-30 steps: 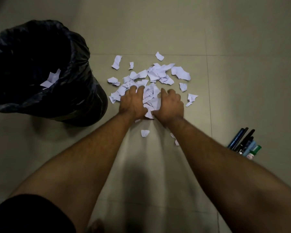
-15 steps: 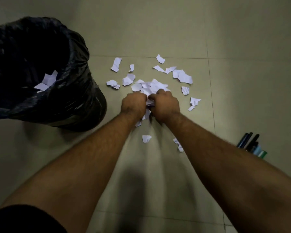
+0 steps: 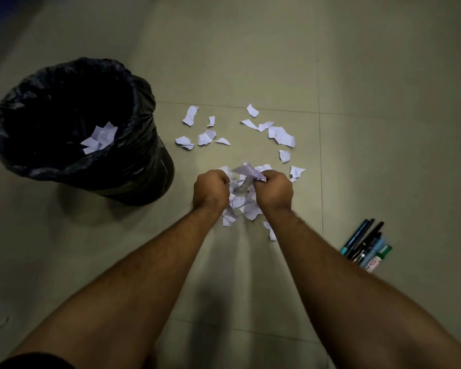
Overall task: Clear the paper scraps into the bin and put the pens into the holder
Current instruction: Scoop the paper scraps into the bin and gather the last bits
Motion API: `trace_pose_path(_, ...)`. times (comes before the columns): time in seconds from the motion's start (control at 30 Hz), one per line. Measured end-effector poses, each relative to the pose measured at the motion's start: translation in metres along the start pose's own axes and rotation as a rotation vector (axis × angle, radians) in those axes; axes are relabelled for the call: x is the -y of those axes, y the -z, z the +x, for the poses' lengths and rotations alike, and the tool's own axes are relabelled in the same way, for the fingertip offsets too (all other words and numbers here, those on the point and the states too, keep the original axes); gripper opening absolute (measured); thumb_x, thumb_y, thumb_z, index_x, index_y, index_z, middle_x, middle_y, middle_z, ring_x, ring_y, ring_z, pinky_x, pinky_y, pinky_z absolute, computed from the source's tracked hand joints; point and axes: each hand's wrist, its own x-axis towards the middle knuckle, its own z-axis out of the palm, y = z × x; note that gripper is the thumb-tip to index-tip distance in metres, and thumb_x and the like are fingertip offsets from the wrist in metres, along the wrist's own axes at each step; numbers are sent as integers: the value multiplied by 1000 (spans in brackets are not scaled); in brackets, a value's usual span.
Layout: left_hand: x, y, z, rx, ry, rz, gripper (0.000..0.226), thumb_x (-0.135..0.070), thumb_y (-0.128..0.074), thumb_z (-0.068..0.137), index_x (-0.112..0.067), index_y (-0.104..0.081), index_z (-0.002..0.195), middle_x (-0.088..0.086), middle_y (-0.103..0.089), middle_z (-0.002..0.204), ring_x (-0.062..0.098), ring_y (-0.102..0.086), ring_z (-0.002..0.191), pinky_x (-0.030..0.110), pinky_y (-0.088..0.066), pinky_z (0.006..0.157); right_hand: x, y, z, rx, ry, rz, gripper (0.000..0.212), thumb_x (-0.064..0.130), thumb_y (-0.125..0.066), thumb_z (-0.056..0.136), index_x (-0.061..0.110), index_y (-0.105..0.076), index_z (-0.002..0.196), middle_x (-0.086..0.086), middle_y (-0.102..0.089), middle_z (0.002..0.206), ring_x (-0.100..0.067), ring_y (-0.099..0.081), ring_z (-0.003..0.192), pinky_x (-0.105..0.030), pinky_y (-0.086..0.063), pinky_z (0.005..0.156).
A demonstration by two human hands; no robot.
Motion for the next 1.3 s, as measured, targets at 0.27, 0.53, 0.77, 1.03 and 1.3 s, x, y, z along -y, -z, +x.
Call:
trace_pose_path(0.27, -34, 77, -24, -83, -7, -87, 18, -13, -63, 86, -21, -76, 94, 4, -74, 101, 24, -69, 93, 24, -53, 74, 63, 32, -29, -7, -39, 215, 20, 20, -64, 82, 2, -66, 71, -15, -64, 68, -27, -54, 65, -23, -35, 51)
trace_pose_path(0.53, -49, 215, -39, -253, -108, -49, 17, -7, -63, 84, -14, -77, 91, 5, -75, 96, 23, -69, 91, 23, -48, 73, 199, 40, -68, 30, 125, 390, 18, 23, -63, 78, 9, -67, 67, -7, -66, 62, -29, -60, 62, -31, -48, 56)
trace_pose_path(0.77, -3, 313, -15, -417, -2, -124, 16, -13, -67, 83, -17, -77, 94, 3, -75, 93, 22, -67, 84, 24, -43, 68, 304, 0, -93, 122, 297, 318, 11, 18, -63, 80, 11, -71, 75, -3, -65, 64, -22, -56, 61, -24, -37, 55)
trace_pose_path(1.03, 58, 303, 12, -334, 90, -341, 14, -6, -68, 81, -18, -75, 86, 2, -72, 83, 20, -66, 76, 24, -49, 65, 315, -53, -92, 302, 310, 70, 32, 21, -63, 87, 12, -65, 117, -9, -69, 113, -29, -63, 105, -26, -44, 80)
trace_pose_path(1.3, 45, 298, 20, -272, 36, -269, 21, -4, -66, 79, -19, -73, 93, 3, -74, 93, 22, -69, 88, 30, -56, 78, 311, -42, -91, 157, 293, 258, 32, 17, -60, 88, 16, -66, 119, -3, -72, 106, -20, -65, 98, -24, -46, 83)
